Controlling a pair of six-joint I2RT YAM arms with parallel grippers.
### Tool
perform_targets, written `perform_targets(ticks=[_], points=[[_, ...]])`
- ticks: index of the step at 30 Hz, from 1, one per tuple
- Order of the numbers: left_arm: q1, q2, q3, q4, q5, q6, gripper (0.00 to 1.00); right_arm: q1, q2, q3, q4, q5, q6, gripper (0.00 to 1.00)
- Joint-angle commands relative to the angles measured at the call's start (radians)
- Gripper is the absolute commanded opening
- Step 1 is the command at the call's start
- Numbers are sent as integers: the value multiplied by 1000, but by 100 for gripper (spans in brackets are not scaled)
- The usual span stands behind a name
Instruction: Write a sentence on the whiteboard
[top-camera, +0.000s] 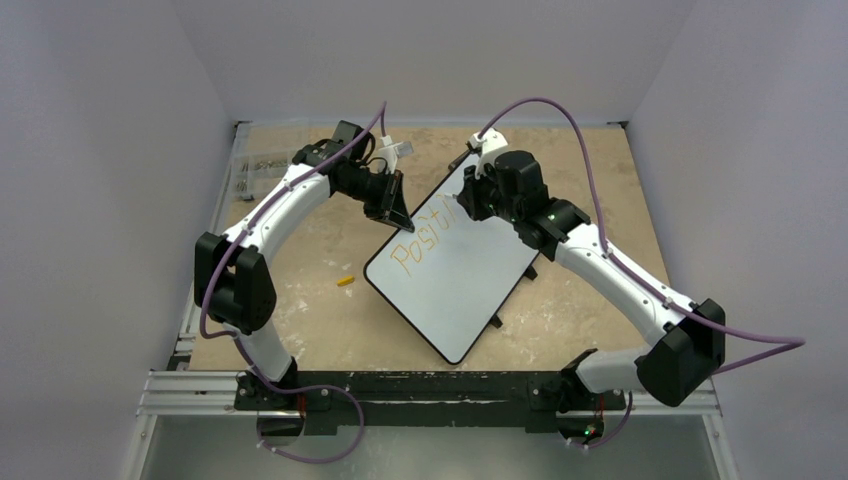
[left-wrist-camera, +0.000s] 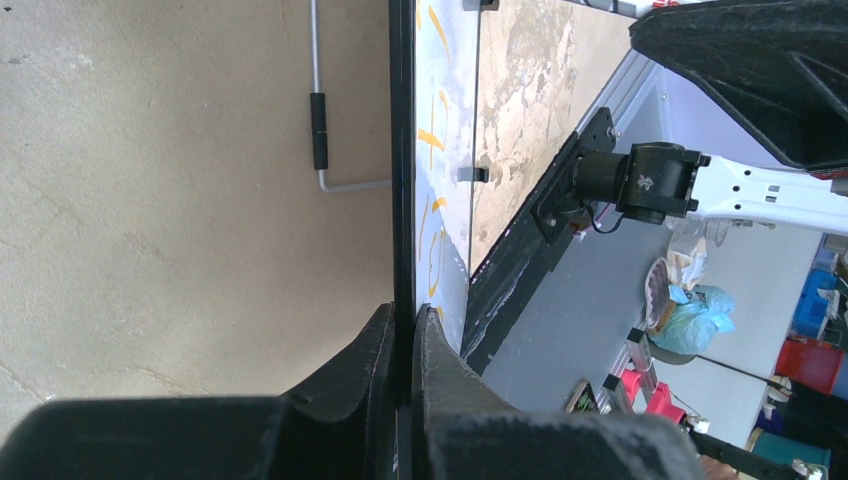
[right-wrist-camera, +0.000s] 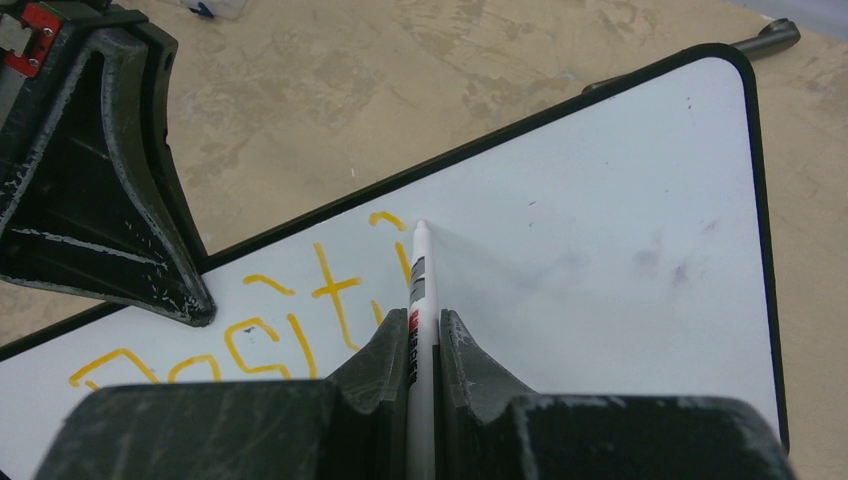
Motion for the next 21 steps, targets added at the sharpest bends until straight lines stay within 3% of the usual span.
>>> perform_targets(ticks=[1,21], points=[[-23,-44,-2,-16,-33,28,0,-5,3,39,37,-7,3,0],[-23,-47,-1,-13,-27,26,0,-9,-89,-116,-2,15,20,0]])
